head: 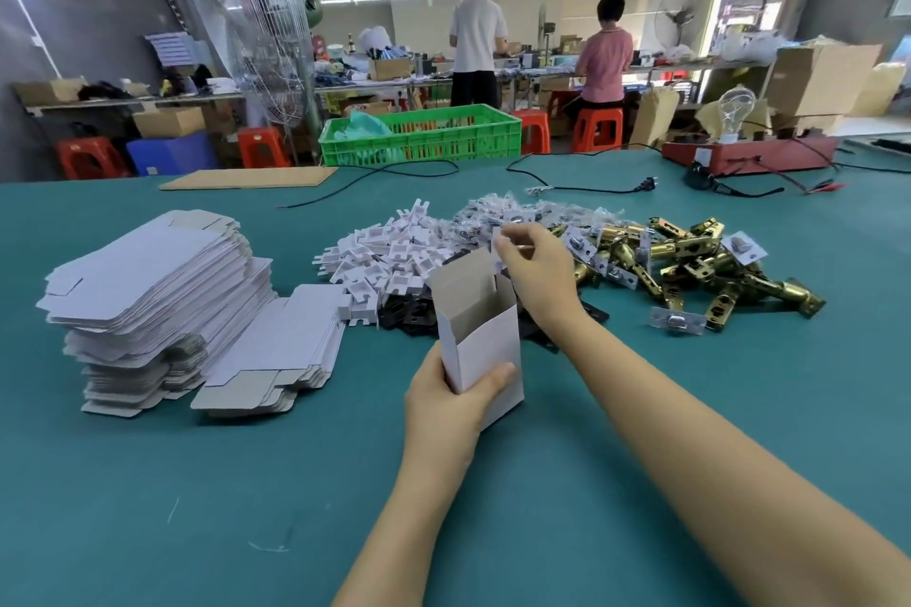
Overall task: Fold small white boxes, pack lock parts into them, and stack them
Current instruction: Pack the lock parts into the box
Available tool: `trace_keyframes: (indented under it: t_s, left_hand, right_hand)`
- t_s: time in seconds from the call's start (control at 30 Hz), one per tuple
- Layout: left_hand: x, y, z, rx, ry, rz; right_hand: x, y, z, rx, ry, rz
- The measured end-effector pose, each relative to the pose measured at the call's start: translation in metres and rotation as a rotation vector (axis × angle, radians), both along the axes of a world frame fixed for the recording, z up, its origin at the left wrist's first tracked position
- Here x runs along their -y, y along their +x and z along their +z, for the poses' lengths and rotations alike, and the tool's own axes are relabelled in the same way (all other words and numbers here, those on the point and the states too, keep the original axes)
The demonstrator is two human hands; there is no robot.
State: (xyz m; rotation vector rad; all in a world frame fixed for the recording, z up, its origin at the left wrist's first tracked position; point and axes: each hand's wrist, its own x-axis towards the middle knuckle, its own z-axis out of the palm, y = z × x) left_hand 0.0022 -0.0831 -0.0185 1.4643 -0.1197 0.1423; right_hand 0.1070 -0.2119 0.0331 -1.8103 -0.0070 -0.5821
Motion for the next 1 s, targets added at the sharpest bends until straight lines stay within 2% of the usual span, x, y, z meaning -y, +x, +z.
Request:
trace_keyframes:
  t_s: [0.07, 0.2, 0.33, 0.5, 0.67, 0.73, 0.8, 0.93, 1.0]
  left_hand:
    - [0.001, -0.002, 0.002, -0.022, -0.004, -0.024]
    - [0.006, -0.008, 0.006, -0.047, -0.004, -0.101]
    - [0.012, -0.015, 0.007, -0.007, 0.061, -0.174]
    - [0.018, -0.019, 0.008, -0.008, 0.098, -0.220]
    - [0.019, -0.019, 0.009, 0.015, 0.145, -0.254]
    - [0.018, -0.019, 0.008, 0.020, 0.148, -0.257]
    - [0.018, -0.020, 0.008, 0.035, 0.151, -0.257]
    - [0.018, -0.021, 0.008, 0.056, 0.145, -0.274]
    - [0.018, -0.022, 0.008, 0.062, 0.138, -0.276]
  right_hand:
    - [0.023, -0.020, 0.010, -0.016, 0.016, -0.075]
    - [0.057, -0.067, 0.039, -0.086, 0.353, 0.041]
    - [0.082, -0.109, 0.066, -0.121, 0.536, 0.152]
    - [0.087, -0.138, 0.079, -0.128, 0.560, 0.354]
    - [0.077, -0.141, 0.085, -0.095, 0.394, 0.417]
    - [0.074, -0.142, 0.086, -0.092, 0.265, 0.423]
    - [0.073, -0.143, 0.088, -0.072, 0.042, 0.413]
    - [0.068, -0.146, 0.092, -0.004, -0.532, 0.354]
    - [0.062, -0.146, 0.092, -0.001, -0.662, 0.337]
